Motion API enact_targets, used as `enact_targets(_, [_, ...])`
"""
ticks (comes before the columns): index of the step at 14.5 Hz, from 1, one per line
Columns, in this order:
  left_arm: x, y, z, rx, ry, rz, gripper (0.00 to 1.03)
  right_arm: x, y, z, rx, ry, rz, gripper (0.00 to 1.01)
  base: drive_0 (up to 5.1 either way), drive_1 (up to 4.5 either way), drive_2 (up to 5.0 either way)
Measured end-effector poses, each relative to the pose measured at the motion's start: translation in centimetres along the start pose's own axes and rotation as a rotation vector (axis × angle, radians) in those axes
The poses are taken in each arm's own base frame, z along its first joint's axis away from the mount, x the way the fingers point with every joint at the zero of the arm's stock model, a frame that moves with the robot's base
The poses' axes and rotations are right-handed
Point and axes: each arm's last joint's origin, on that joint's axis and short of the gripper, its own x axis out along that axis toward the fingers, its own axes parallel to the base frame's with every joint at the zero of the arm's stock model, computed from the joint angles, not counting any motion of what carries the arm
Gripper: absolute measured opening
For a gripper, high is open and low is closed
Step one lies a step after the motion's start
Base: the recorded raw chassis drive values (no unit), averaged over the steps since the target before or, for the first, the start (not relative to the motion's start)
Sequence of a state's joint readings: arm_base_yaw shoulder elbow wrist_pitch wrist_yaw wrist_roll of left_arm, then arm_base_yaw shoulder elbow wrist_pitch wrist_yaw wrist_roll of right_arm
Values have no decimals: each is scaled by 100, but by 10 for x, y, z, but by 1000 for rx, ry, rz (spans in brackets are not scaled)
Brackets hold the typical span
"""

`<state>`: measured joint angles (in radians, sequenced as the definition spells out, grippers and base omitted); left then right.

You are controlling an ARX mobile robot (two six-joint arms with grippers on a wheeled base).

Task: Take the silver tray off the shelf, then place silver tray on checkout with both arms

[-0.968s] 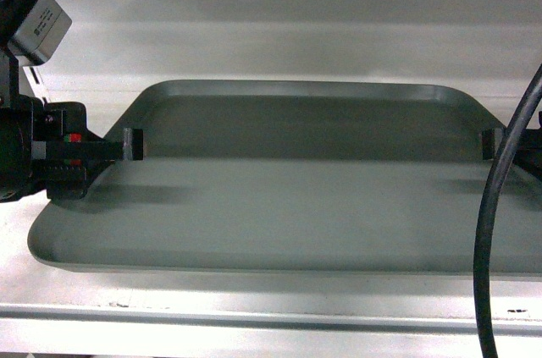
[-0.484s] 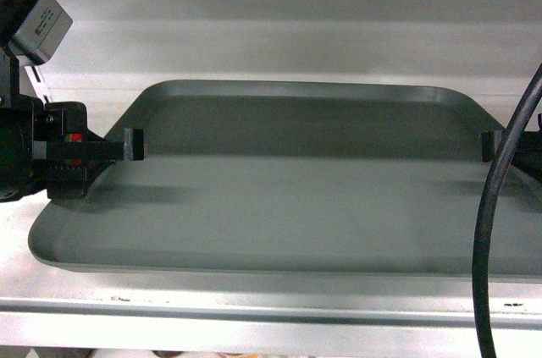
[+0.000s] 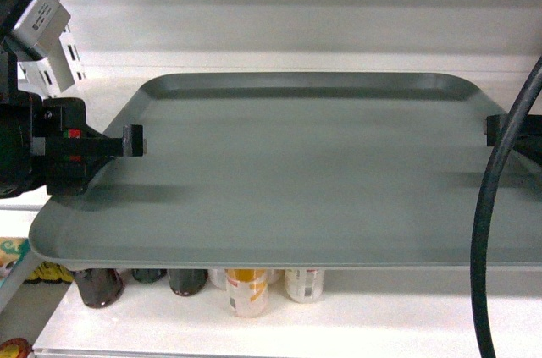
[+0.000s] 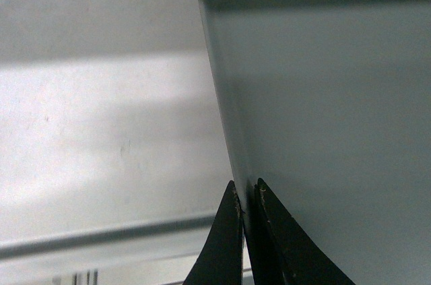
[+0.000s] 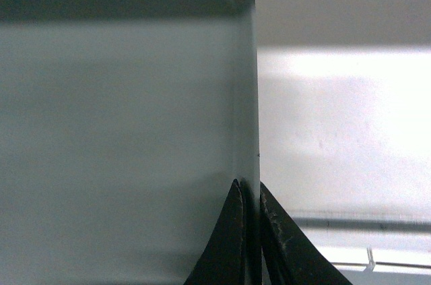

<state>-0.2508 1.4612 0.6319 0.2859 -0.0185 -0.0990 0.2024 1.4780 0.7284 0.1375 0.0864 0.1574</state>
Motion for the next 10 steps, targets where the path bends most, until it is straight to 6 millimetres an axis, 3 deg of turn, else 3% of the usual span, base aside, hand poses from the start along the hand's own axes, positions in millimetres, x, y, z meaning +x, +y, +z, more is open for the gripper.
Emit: enact_targets(10, [0, 0, 0, 2, -1, -3, 4, 0, 0, 0, 0, 2, -3, 3, 14, -411, 440])
